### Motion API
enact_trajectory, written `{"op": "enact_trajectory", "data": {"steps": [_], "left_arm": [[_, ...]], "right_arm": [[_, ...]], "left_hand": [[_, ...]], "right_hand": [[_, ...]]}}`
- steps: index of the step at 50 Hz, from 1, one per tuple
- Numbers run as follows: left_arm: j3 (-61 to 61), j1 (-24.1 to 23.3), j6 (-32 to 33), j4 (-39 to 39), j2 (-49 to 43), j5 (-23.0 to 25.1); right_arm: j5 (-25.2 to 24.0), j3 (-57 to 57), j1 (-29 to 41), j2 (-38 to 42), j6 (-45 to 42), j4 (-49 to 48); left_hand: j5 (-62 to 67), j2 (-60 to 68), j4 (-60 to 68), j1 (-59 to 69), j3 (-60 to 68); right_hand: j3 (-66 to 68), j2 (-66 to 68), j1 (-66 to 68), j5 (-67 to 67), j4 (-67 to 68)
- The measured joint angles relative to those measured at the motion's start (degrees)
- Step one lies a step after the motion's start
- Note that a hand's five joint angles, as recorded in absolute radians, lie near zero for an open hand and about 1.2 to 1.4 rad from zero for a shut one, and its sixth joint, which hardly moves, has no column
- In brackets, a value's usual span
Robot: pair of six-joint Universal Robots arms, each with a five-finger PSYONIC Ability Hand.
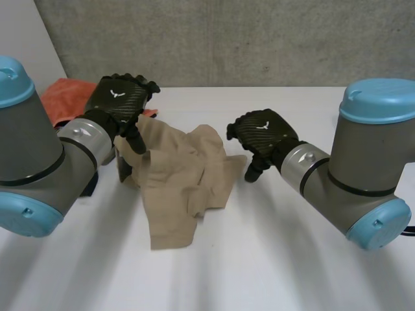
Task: Fold the laundry.
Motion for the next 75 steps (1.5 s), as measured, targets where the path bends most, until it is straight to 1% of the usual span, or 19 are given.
{"op": "enact_trajectory", "data": {"steps": [5, 8, 12, 22, 31, 33, 36, 38, 45, 47, 51, 53, 58, 65, 66, 67, 68, 71, 75], "left_arm": [[0.3, 1.0, -0.1, 0.0, 0.5, 0.0], [1.4, 2.6, -0.1, 0.2, 0.2, 0.2], [3.5, 4.5, 0.0, 0.2, -1.5, 0.7], [16.5, 10.9, 1.0, -4.1, -16.5, 5.9], [27.1, 11.9, 5.8, -10.2, -28.9, 8.4], [29.4, 11.6, 7.3, -10.9, -31.4, 8.1], [32.4, 11.1, 8.8, -11.0, -33.8, 6.6], [34.4, 10.7, 9.4, -10.9, -34.6, 4.9], [42.9, 8.6, 9.1, -8.9, -30.6, -4.7], [45.6, 7.6, 8.4, -7.4, -27.6, -6.3], [49.7, 5.5, 7.0, -4.6, -22.7, -6.0], [51.5, 4.1, 6.2, -3.6, -20.7, -4.4], [53.9, -1.0, 3.8, -3.3, -17.7, 3.7], [48.2, -6.7, 2.2, -8.3, -19.2, 16.0], [46.3, -7.5, 2.5, -9.6, -19.9, 18.5], [44.4, -8.1, 3.0, -10.8, -20.6, 21.0], [43.8, -8.2, 3.2, -11.2, -20.8, 21.7], [39.3, -8.8, 6.1, -13.5, -22.1, 26.4], [36.3, -8.3, 9.3, -14.6, -21.6, 27.0]], "right_arm": [[-0.1, 0.0, -1.8, 0.5, -0.1, -0.1], [-0.1, 0.0, -2.7, 0.8, -0.3, -0.1], [0.0, 0.0, -2.8, 0.9, -0.4, -0.1], [0.2, -0.5, -3.1, 1.8, -1.5, 0.2], [0.3, -0.5, -3.8, 2.7, -2.6, 0.3], [0.3, -0.5, -3.9, 2.9, -3.0, 0.3], [0.4, -0.5, -4.0, 3.1, -3.5, 0.3], [0.5, -0.5, -4.1, 3.2, -3.8, 0.3], [1.3, -0.7, -4.5, 3.3, -4.7, 0.3], [1.6, -0.9, -4.6, 3.3, -4.9, 0.3], [2.1, -1.3, -5.1, 3.3, -5.0, 0.3], [2.5, -1.6, -5.5, 3.3, -5.0, 0.3], [3.9, -3.0, -7.6, 3.1, -4.8, 0.3], [6.1, -6.0, -12.2, 2.5, -3.7, 0.9], [6.5, -6.7, -13.2, 2.4, -3.3, 1.1], [6.8, -7.4, -14.3, 2.3, -2.8, 1.4], [6.8, -7.6, -14.6, 2.3, -2.6, 1.5], [7.1, -9.1, -16.8, 2.2, -1.6, 2.4], [6.7, -9.9, -18.1, 2.4, -1.1, 3.4]], "left_hand": [[-0.3, -2.0, -1.8, -2.3, -2.0], [-0.3, -2.2, -2.0, -2.4, -2.2], [-0.3, -2.2, -2.0, -2.4, -2.2], [-0.3, -2.2, -2.0, -2.4, -2.2], [0.5, -1.3, -1.1, -0.9, -1.3], [12.4, 12.0, 11.6, 13.4, 11.8], [41.0, 41.0, 41.6, 43.5, 40.4], [50.9, 51.7, 52.1, 51.2, 50.3], [52.2, 54.6, 55.3, 51.4, 53.5], [52.2, 54.8, 55.4, 51.4, 53.7], [52.2, 54.8, 55.4, 51.4, 54.1], [52.2, 54.8, 55.4, 51.4, 54.2], [52.2, 54.8, 55.9, 51.4, 54.2], [52.2, 54.8, 55.8, 51.4, 54.5], [48.3, 49.7, 50.4, 46.8, 49.4], [35.3, 35.2, 35.8, 31.8, 35.2], [35.3, 35.2, 35.8, 31.8, 35.2], [4.5, 3.9, 4.1, -0.5, 4.2], [-0.5, -1.9, -1.9, -2.8, -2.1]], "right_hand": [[-5.7, -6.3, -6.1, -6.7, -6.1], [-15.0, -15.1, -15.2, -15.1, -14.5], [-17.3, -17.8, -17.0, -16.5, -17.3], [-17.3, -17.8, -17.0, -16.5, -17.4], [-17.3, -17.8, -17.0, -16.5, -17.4], [-17.3, -17.8, -17.0, -16.5, -17.4], [-17.3, -17.8, -17.0, -16.5, -17.4], [-17.3, -17.8, -17.0, -16.5, -17.4], [-17.3, -17.8, -17.0, -16.5, -17.4], [-17.3, -17.8, -17.0, -16.5, -17.4], [-17.3, -17.8, -17.0, -16.5, -17.4], [-17.3, -17.8, -17.0, -16.5, -17.4], [-17.3, -17.8, -17.0, -16.5, -17.4], [-17.3, -17.8, -17.0, -16.5, -17.4], [-17.3, -17.8, -17.0, -16.5, -17.4], [-17.3, -17.8, -17.0, -16.5, -17.4], [-17.3, -17.8, -17.0, -16.5, -17.4], [-17.3, -17.8, -17.0, -16.5, -17.4], [-17.3, -17.8, -17.0, -16.5, -17.4]]}}
